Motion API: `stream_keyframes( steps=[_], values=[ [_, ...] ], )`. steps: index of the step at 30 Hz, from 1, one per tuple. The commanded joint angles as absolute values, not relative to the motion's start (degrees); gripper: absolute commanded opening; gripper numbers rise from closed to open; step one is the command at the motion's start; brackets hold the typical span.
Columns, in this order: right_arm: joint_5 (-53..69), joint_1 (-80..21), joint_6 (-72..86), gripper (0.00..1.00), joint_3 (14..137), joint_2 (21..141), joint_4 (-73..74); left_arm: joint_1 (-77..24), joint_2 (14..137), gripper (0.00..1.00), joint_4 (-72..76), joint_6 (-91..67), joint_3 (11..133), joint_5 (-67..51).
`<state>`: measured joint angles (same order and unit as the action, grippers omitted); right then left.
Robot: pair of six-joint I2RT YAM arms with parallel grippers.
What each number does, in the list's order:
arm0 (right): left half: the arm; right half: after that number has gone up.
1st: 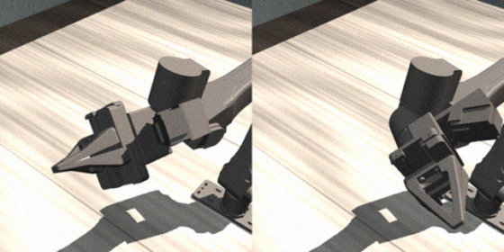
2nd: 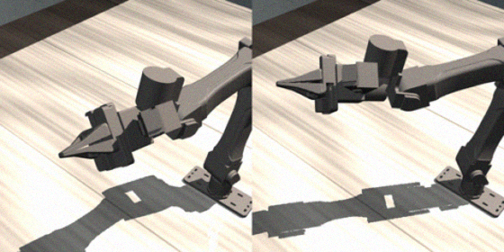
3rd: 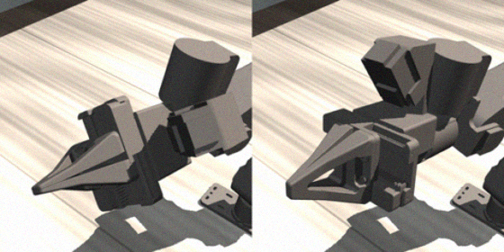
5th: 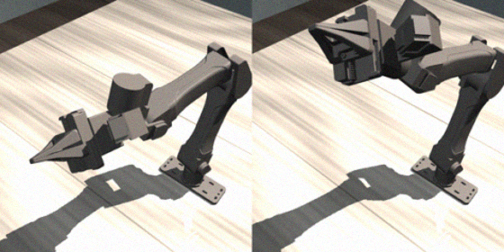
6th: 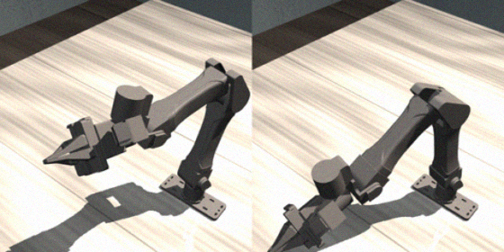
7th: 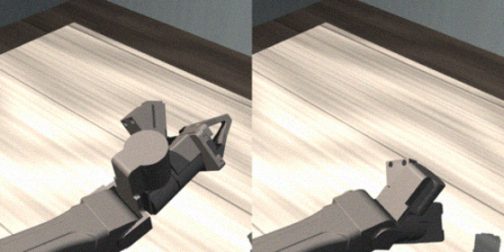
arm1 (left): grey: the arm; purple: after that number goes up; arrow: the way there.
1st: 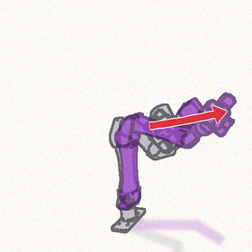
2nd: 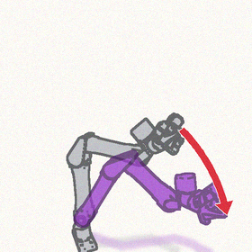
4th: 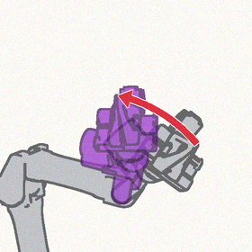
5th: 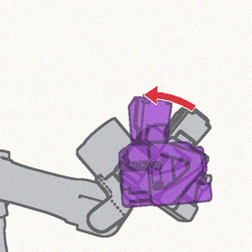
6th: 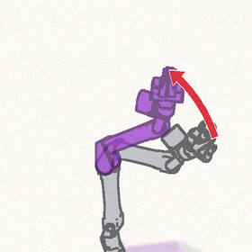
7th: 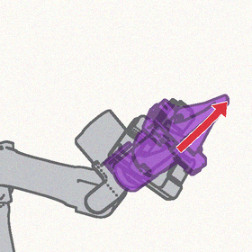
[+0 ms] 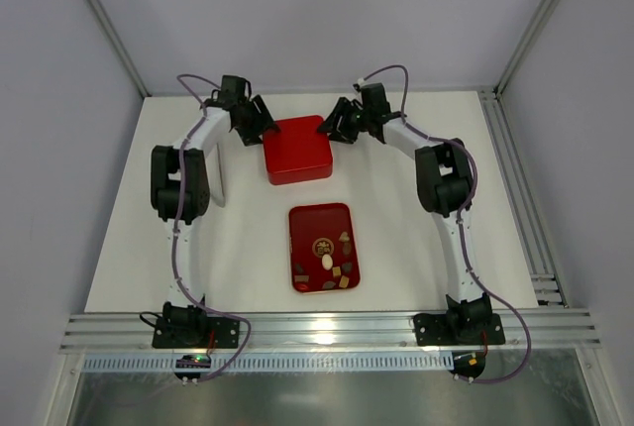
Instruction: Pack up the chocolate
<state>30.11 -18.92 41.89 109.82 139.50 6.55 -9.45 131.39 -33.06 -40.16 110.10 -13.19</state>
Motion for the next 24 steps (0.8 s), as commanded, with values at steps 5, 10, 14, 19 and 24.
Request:
stream_keyframes(
  steps=[5,10,14,19,24],
  values=[
    [26.3,-19.5,36.7,0.54,106.9,135.0,14.0,-10.1,137.3,0.36,-43.1,-37.4,101.3,-9.0],
    [26.2,-19.6,35.6,0.54,105.0,133.4,14.7,-10.0,135.5,0.25,-40.5,-37.6,97.8,-8.8],
    [28.5,-19.6,35.6,0.60,102.5,131.2,11.5,-9.9,133.7,0.54,-39.6,-36.0,97.4,-8.7],
    [32.5,-18.1,37.3,0.69,102.2,129.7,5.7,-9.1,130.0,0.71,-40.2,-33.1,99.9,-8.3],
    [34.4,-16.2,38.4,0.77,104.2,127.3,2.9,-8.5,126.4,0.81,-41.0,-29.5,105.0,-7.0]
  ],
)
